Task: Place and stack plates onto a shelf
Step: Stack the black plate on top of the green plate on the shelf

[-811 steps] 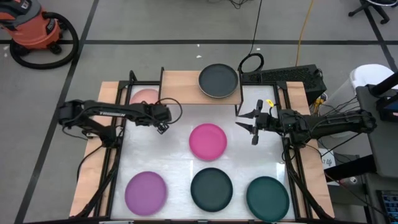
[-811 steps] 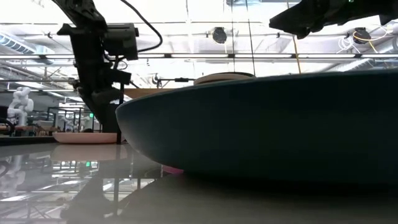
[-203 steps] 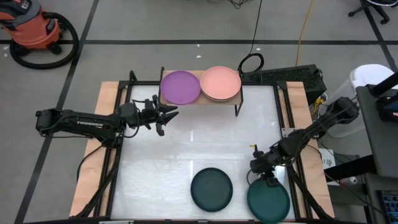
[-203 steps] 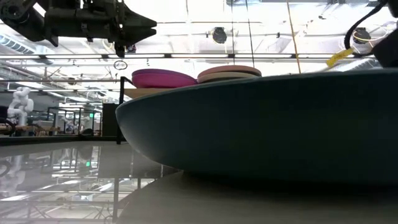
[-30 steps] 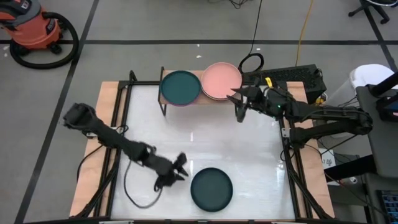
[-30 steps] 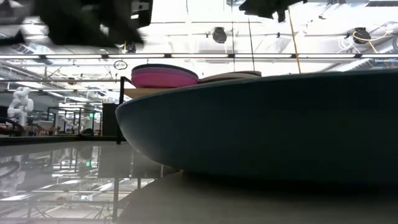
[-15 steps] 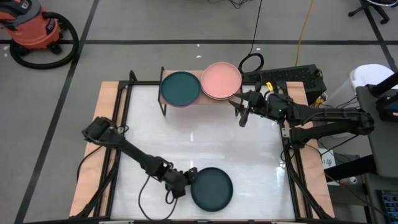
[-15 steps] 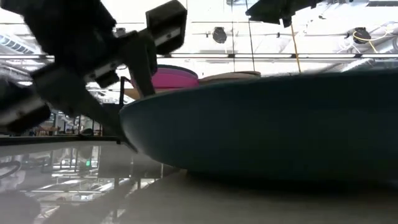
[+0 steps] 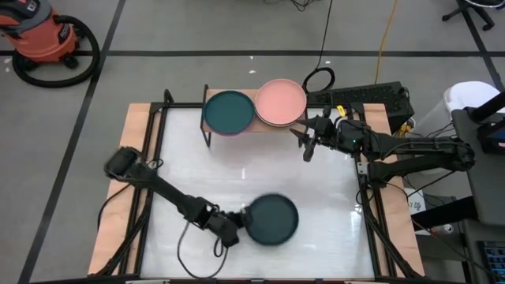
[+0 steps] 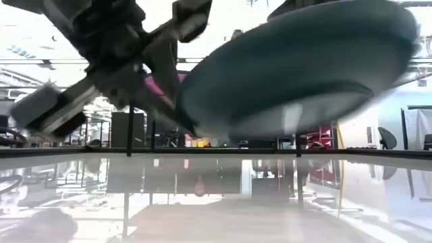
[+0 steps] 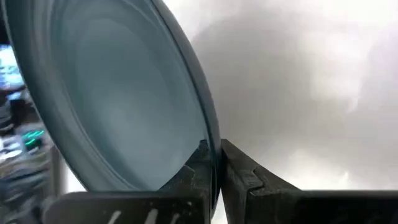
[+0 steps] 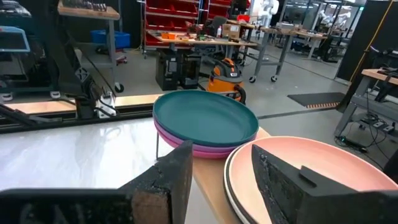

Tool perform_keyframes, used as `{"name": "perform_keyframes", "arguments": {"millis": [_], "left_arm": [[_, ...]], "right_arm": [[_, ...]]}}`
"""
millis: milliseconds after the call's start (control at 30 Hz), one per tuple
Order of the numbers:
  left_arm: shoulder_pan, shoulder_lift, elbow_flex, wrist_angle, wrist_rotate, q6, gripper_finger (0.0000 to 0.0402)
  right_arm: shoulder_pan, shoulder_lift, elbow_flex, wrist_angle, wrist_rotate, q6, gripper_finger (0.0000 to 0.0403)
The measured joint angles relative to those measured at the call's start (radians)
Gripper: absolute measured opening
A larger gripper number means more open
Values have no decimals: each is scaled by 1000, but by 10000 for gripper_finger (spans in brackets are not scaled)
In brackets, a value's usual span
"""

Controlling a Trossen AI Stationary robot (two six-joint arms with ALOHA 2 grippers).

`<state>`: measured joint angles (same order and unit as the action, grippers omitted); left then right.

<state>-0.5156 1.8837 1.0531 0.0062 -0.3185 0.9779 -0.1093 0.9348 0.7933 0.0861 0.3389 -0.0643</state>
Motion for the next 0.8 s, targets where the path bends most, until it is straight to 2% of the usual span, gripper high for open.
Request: {"name": "perform_keyframes", "arguments": {"millis": [100, 200, 333, 433, 533, 667, 800], "left_arm": [[8, -101, -1, -132, -158, 38, 13], [60, -249, 1, -304, -283, 28, 13], [207, -457, 0, -472, -302, -12, 13], [380, -589, 1, -532, -244, -8, 13], [567, -663, 1, -575, -134, 6, 13], [754, -681, 1, -653, 16, 75, 12], [857, -658, 1, -708, 70, 111, 12]], "right_arm": [[0, 0, 0, 12, 0, 0, 146], [0, 0, 0, 14, 0, -5, 146], [0, 0, 0, 15, 0, -33, 146], [0, 0, 0, 15, 0, -48, 146], [0, 0, 0, 15, 0, -53, 146], [0, 0, 0, 15, 0, -56, 146], [0, 0, 0, 15, 0, -69, 146]]}}
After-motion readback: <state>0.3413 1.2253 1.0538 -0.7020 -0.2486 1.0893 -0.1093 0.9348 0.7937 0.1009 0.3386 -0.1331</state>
